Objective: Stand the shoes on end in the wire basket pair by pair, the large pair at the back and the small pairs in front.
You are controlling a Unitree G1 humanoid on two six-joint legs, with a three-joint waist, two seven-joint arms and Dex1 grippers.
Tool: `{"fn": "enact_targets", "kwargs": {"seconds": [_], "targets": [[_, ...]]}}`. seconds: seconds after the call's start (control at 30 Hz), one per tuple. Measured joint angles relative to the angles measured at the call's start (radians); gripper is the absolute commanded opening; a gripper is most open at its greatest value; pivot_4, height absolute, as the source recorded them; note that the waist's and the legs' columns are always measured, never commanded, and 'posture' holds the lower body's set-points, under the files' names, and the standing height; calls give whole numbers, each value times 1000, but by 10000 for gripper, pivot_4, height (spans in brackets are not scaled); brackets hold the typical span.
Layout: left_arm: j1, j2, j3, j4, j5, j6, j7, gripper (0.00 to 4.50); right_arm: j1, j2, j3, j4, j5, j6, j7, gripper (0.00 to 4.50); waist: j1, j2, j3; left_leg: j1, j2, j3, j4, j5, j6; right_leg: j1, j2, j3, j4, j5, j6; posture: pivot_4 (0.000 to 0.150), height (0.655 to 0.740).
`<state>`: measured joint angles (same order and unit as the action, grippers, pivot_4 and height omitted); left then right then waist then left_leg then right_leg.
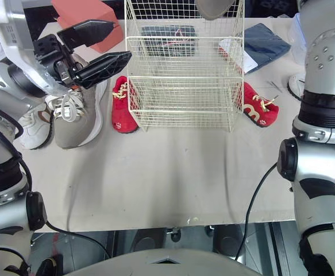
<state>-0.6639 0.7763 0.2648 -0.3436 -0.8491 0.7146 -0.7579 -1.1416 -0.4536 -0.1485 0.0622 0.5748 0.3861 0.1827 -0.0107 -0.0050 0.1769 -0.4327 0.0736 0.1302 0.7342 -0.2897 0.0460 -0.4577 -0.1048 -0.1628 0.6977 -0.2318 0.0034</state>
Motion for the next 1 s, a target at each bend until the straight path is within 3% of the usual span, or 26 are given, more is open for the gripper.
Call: {"fn": "enact_targets", "kwargs": {"seconds": [0.5,1.0], "targets": [[53,2,65,-40,-58,25,96,44458,74,6,108,-23,-252,-60,45,0,3,-1,0,0,0,-1,1,0,0,0,0,1,1,0,0,1500,6860],[80,6,84,-76,-79,25,125,44458,223,85,85,-114,-308,160,-50,0,25,-2,-1,0,0,-1,1,0,0,1,0,0,0,0,0,1500,6860]]}}
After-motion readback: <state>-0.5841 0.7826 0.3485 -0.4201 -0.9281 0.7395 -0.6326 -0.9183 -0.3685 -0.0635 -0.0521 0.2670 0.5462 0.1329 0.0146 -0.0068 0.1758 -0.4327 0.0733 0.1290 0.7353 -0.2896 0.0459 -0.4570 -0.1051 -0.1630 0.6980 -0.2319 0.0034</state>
